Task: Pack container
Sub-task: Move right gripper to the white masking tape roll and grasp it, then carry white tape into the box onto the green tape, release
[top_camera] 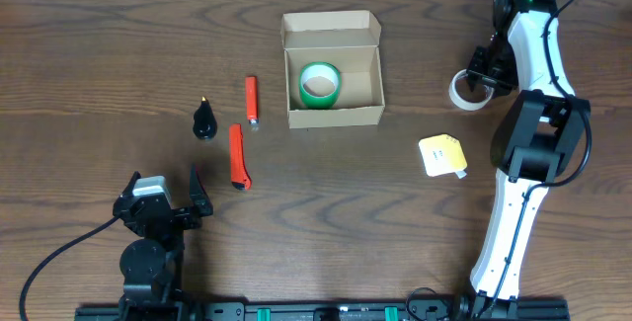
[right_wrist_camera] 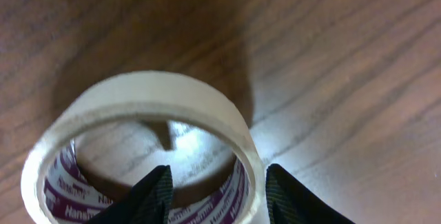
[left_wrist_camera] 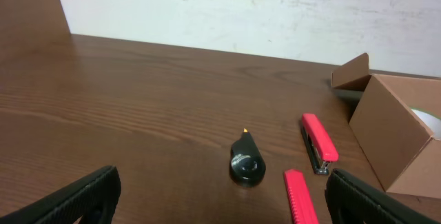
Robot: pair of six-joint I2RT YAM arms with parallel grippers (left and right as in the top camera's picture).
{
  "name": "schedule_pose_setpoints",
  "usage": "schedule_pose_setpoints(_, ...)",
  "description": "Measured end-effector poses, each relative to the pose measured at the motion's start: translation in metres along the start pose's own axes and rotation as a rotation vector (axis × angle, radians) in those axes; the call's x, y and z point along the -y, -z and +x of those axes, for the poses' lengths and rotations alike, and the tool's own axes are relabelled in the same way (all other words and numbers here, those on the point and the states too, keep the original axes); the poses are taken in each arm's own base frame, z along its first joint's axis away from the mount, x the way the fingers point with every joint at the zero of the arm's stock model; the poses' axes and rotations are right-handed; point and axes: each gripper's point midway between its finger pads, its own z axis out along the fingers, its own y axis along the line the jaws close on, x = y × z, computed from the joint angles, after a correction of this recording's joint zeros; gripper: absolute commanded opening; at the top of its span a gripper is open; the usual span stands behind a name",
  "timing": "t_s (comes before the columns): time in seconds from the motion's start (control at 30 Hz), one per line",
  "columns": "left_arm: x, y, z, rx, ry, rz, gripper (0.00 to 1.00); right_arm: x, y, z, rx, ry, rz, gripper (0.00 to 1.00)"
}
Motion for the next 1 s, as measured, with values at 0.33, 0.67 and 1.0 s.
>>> schedule_pose_setpoints(0.33, 0.0, 0.0, 0.0, 0.0, 0.0, 0.0, 0.95, -0.001, -0.011, -0.003, -0.003, 0.004, -0.007, 0.27)
schedule_pose_setpoints(0.67, 0.0, 0.0, 0.0, 0.0, 0.0, 0.0, 0.96, 0.003, -0.013, -0.004, -0.006, 0.005, -0.006, 0.01)
schedule_pose_setpoints(1.0, 0.0, 0.0, 0.0, 0.0, 0.0, 0.0, 0.95, -0.005, 0.008, -0.001, 0.002, 0.005, -0.069, 0.02)
